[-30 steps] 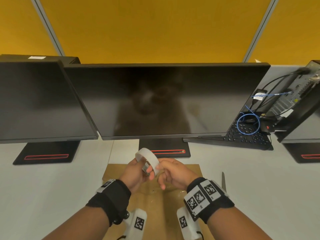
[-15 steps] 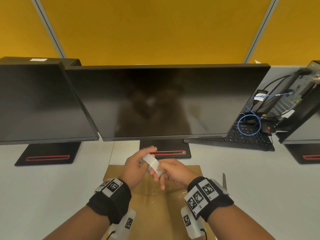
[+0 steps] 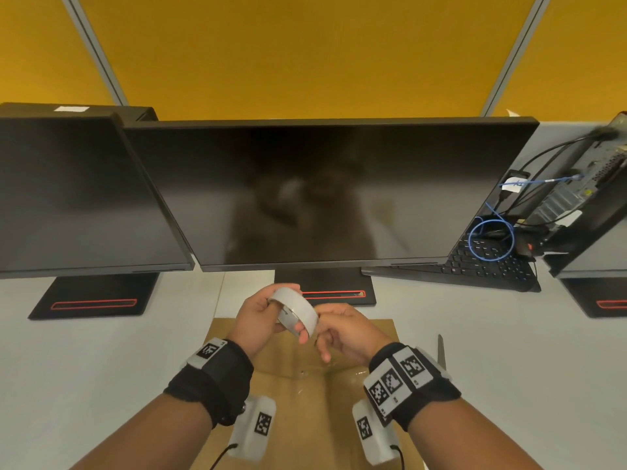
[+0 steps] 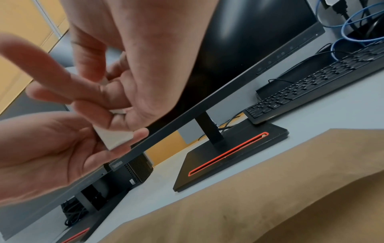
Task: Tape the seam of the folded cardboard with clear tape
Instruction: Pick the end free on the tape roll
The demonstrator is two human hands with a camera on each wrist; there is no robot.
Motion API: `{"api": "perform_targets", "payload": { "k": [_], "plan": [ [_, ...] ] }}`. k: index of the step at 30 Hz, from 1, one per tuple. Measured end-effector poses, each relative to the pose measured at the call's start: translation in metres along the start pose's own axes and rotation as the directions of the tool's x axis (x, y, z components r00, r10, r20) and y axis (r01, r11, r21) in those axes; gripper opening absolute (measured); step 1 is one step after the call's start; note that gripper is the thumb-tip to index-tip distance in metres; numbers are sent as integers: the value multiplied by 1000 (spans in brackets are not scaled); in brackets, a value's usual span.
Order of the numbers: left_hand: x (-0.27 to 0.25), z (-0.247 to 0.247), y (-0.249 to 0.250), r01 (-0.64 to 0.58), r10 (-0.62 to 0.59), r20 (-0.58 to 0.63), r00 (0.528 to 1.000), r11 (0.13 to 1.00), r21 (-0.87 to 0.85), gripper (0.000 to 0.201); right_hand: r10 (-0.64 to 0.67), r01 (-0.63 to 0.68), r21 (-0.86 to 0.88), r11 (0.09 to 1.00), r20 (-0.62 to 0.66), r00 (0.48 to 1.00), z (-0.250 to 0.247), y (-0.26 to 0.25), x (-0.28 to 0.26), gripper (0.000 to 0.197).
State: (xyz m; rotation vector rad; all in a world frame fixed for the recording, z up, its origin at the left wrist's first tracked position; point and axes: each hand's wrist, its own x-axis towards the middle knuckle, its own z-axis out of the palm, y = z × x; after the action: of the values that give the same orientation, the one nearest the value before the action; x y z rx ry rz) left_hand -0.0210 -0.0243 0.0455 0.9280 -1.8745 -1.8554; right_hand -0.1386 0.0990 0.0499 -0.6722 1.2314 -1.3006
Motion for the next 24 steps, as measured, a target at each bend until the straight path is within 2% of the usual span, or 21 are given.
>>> {"api": "perform_targets", "payload": {
  "k": [3,8,10,12,13,15,17,21,24],
  "plan": [
    [3,0,-2,57,-56,19,998,996,-62,30,-14,12,62,998,29,999,1,0,2,24],
    [5,3,-10,151,-146,54,988,985,-89,30,-41,40,62,997,13,999,1,0,5,23],
    [5,3,-12,69,-69,43,997,998,8,25,-56,56,28,998,-20,998,-2,2,7,23],
    [4,1,-12,-43,37,44,998,987,155,41,-78,77,-24,997,-41,996,-5,5,8,21],
    [3,-1,-10,-90,80,59,995,978,186,45,-85,83,-39,996,-47,995,-6,6,7,21],
    [4,-5,-4,-135,119,105,987,978,159,36,-82,81,-30,996,-50,995,-8,5,6,23],
    [5,-13,3,-126,107,146,983,984,123,28,-67,66,-28,997,-34,997,-9,3,3,23],
    [9,-28,11,-115,53,287,956,972,204,41,-22,22,-136,990,4,1000,-16,-6,0,21],
    [8,-27,16,-107,13,405,914,972,210,29,6,-2,-254,967,15,1000,-19,-10,1,21]
  ]
}}
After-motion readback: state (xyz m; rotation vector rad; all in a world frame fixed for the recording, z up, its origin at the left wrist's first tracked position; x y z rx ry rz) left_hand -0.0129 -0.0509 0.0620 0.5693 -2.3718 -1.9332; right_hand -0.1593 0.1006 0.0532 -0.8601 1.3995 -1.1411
